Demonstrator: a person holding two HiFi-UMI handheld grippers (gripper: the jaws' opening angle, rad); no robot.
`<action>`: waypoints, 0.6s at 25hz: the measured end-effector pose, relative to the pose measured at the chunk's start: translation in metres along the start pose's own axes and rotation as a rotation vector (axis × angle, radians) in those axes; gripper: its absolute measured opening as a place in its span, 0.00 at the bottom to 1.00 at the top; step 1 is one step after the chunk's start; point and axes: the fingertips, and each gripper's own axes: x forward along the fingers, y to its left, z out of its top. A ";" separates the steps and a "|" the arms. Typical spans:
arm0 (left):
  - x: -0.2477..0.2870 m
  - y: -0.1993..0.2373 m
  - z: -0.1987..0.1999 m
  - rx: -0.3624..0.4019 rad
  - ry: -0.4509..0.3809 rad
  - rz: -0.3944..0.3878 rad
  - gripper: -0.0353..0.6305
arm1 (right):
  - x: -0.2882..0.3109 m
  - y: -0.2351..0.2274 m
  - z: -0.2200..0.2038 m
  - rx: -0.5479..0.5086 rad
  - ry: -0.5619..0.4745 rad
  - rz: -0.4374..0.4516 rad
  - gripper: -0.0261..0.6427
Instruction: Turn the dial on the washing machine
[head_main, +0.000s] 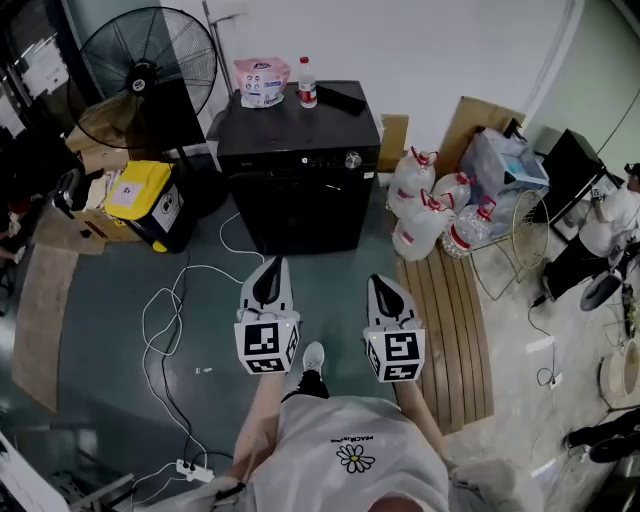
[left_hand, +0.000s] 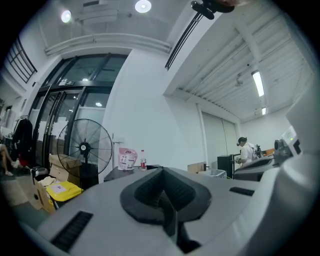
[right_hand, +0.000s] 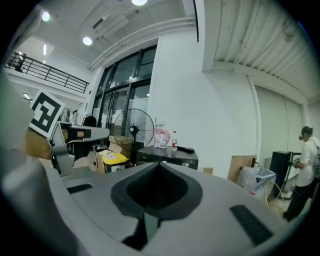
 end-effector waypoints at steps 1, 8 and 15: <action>0.011 0.008 -0.002 -0.002 0.003 -0.001 0.05 | 0.012 -0.001 0.002 -0.004 0.005 -0.003 0.04; 0.089 0.066 -0.017 -0.034 0.013 -0.013 0.05 | 0.096 -0.005 0.013 -0.003 0.029 -0.017 0.04; 0.137 0.088 -0.014 0.012 0.012 -0.040 0.05 | 0.150 -0.019 0.016 0.020 0.049 -0.067 0.04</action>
